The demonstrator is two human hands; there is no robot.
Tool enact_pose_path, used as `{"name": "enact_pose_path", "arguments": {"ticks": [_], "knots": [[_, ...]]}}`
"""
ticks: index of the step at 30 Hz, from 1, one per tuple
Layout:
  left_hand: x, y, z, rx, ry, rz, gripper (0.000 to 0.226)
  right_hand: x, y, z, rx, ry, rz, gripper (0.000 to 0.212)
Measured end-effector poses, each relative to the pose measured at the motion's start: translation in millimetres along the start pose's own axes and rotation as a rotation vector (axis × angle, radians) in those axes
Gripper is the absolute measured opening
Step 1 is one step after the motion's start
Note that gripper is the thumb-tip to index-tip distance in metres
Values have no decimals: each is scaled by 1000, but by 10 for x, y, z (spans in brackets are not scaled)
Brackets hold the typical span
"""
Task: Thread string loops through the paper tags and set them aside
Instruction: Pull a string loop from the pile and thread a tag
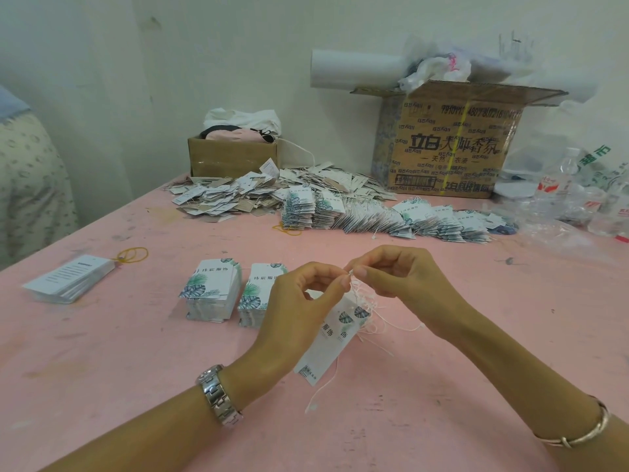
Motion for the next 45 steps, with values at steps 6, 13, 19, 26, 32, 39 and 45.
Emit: {"name": "enact_pose_path", "arguments": {"ticks": [6,13,19,26,32,39,45], "knots": [[-4,-28,-8,-13,20,-17,7,19,-1,4,-35,-2,23,11],[-7,-3,4,8,17,-39,8,34,16,3,-22,-1,9,16],[-24,64,24,83,-1,-121,8,33,29,6,-6,18,29,20],[-45,127,43,201,-24,-292,8,70,88,10,57,-28,-42,21],[-48,114,56,188,2,-297,10,83,92,31,3,4,5,5],[-54,124,70,148,25,-267,12,139,51,46,-21,58,17,15],[-63,151,73,151,36,-265,15,167,30,61,-39,75,41,8]]}}
Point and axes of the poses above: each hand's wrist, its own z-axis away from the middle knuckle, its own x-axis out of the palm, y = z × x, the point moved 4 cm from there along -z, towards the middle knuckle, and after that the axes turned 2 degrees about -y, right-handed, at the moved point
